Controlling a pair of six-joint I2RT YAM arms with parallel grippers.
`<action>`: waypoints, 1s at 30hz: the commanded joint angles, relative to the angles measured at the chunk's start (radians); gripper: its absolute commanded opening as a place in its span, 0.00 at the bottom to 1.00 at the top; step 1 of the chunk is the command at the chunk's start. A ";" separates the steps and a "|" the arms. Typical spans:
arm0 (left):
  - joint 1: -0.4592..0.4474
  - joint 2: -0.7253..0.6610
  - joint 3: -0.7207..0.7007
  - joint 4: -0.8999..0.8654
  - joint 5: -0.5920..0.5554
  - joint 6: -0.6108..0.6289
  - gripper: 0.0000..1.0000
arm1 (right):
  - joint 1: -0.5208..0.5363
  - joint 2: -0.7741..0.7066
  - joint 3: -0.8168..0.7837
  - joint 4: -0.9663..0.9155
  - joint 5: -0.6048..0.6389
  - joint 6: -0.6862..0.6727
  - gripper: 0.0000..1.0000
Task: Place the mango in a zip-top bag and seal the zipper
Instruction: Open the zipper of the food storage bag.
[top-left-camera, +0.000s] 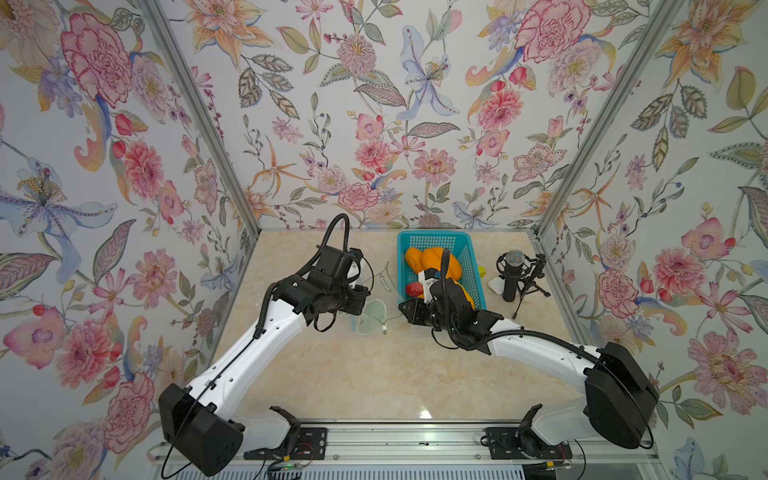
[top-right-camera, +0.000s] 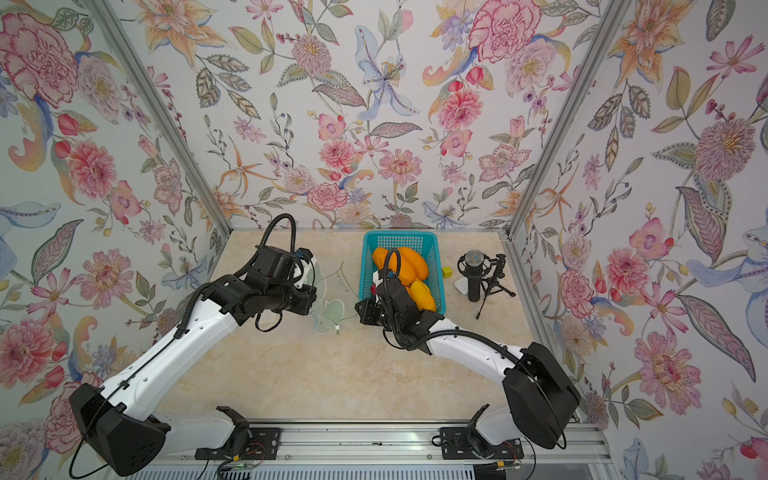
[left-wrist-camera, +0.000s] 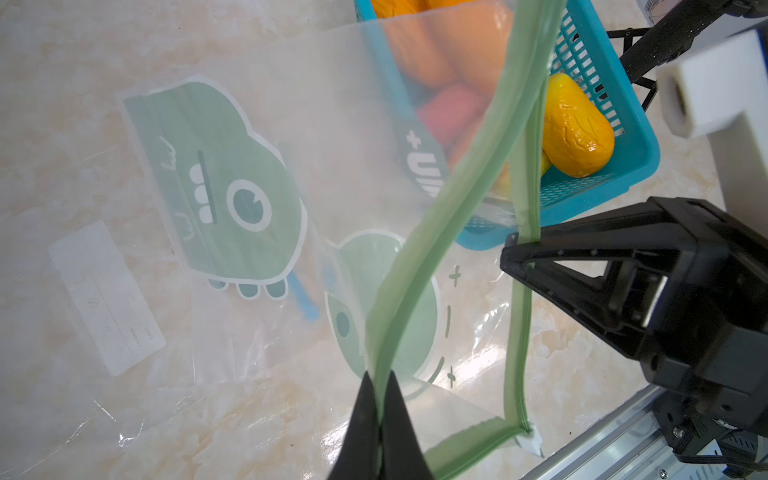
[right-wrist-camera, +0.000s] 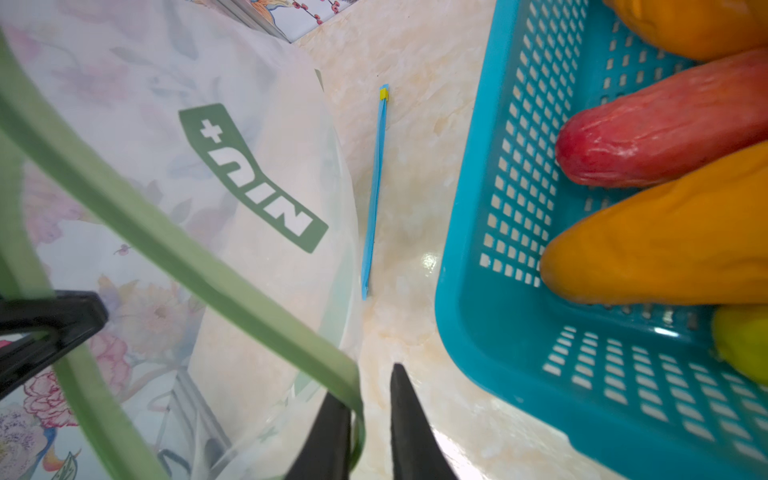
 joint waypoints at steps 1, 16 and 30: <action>0.007 0.034 0.034 -0.050 -0.029 -0.005 0.00 | -0.018 0.004 0.039 -0.038 -0.005 -0.010 0.31; -0.016 0.133 0.051 -0.092 -0.112 -0.020 0.00 | -0.078 -0.053 0.029 -0.067 -0.207 -0.127 0.52; -0.030 0.151 0.054 -0.071 -0.098 -0.015 0.00 | -0.056 -0.004 0.124 -0.119 -0.215 -0.175 0.59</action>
